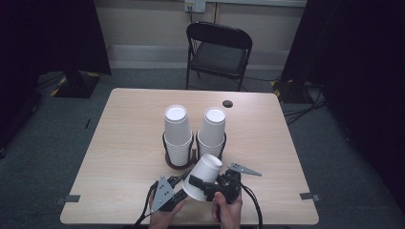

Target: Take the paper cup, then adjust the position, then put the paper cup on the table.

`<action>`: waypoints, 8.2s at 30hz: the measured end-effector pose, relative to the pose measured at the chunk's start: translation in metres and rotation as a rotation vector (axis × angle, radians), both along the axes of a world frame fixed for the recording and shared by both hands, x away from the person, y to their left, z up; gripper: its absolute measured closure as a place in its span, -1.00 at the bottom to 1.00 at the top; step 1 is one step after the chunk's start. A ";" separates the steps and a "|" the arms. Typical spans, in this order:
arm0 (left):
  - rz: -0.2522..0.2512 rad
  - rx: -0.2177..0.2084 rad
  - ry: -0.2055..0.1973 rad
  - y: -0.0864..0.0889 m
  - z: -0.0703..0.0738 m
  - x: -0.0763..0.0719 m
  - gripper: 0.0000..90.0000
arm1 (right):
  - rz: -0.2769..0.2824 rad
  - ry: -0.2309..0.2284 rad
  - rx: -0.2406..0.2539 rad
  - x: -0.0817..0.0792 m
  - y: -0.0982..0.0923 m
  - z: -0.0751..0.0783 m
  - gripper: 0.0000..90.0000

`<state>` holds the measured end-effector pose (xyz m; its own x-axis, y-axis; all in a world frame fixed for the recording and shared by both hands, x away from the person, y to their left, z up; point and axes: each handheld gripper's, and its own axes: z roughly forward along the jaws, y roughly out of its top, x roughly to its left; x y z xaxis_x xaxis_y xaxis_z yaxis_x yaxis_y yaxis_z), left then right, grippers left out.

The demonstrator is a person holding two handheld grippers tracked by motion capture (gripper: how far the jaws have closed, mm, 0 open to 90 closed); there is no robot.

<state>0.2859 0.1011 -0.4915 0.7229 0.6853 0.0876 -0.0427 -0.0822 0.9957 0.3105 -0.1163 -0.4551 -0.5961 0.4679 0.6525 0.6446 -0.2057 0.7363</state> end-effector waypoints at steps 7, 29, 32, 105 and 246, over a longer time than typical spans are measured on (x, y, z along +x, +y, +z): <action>-0.036 0.016 0.029 0.004 0.001 0.000 0.84 | -0.020 -0.035 -0.003 0.001 0.000 -0.001 -0.74; -0.140 0.079 0.126 0.019 0.003 -0.002 0.88 | -0.124 -0.129 -0.028 0.005 -0.020 0.012 -0.71; -0.143 0.122 0.121 0.019 0.005 -0.002 0.88 | -0.137 -0.158 -0.043 0.006 -0.022 0.016 -0.70; -0.204 0.432 0.444 0.053 0.058 0.039 0.89 | 0.031 -0.621 -0.510 -0.029 -0.022 -0.002 -0.72; -0.143 0.116 0.446 0.052 0.059 0.039 -0.29 | 0.053 -0.703 -0.649 -0.020 0.024 -0.008 -0.78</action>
